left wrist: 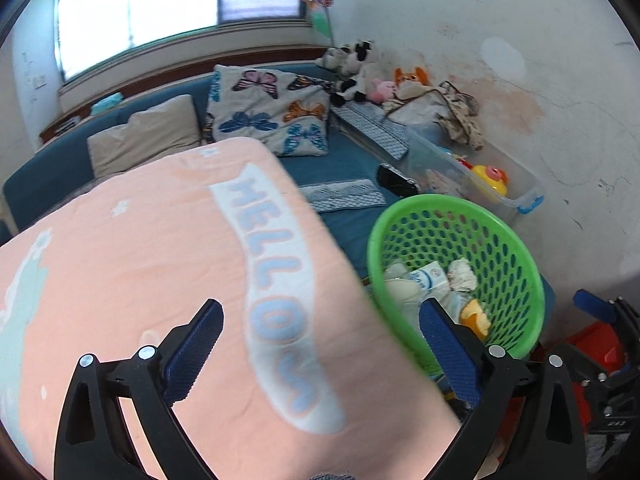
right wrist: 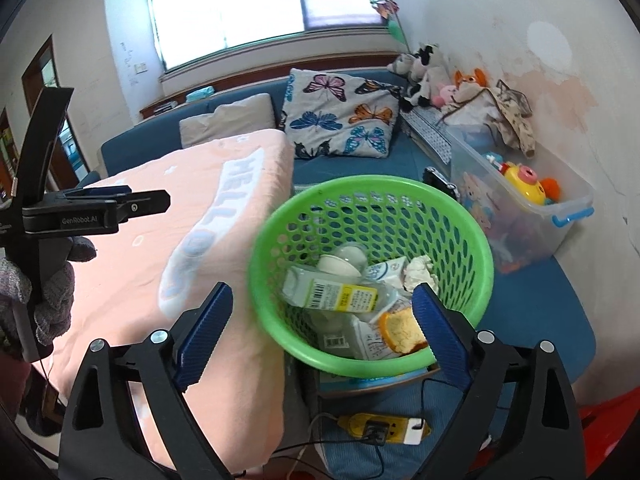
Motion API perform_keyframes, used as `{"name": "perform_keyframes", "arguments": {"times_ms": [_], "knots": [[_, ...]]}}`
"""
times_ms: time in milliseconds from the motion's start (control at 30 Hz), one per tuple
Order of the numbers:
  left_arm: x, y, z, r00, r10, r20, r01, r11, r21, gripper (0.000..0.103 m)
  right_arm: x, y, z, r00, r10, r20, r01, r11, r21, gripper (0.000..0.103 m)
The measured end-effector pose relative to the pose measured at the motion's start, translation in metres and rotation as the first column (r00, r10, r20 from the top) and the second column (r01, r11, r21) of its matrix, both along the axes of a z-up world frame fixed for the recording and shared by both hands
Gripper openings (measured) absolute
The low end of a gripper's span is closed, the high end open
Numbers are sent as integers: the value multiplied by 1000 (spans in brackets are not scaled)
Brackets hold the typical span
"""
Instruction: Collect trash
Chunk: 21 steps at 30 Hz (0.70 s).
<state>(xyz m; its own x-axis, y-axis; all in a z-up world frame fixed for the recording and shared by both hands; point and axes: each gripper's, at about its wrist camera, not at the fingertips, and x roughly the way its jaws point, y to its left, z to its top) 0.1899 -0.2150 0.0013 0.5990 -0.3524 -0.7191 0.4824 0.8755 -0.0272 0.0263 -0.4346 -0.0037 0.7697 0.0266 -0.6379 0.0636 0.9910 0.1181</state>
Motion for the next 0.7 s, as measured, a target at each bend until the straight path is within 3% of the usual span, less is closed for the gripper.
{"name": "perform_keyframes", "arguments": {"times_ms": [700], "knots": [[-38, 104, 5, 980, 186, 64, -184, 982, -28, 96, 13, 65, 16, 994, 98, 37, -98, 995, -13, 96]]}}
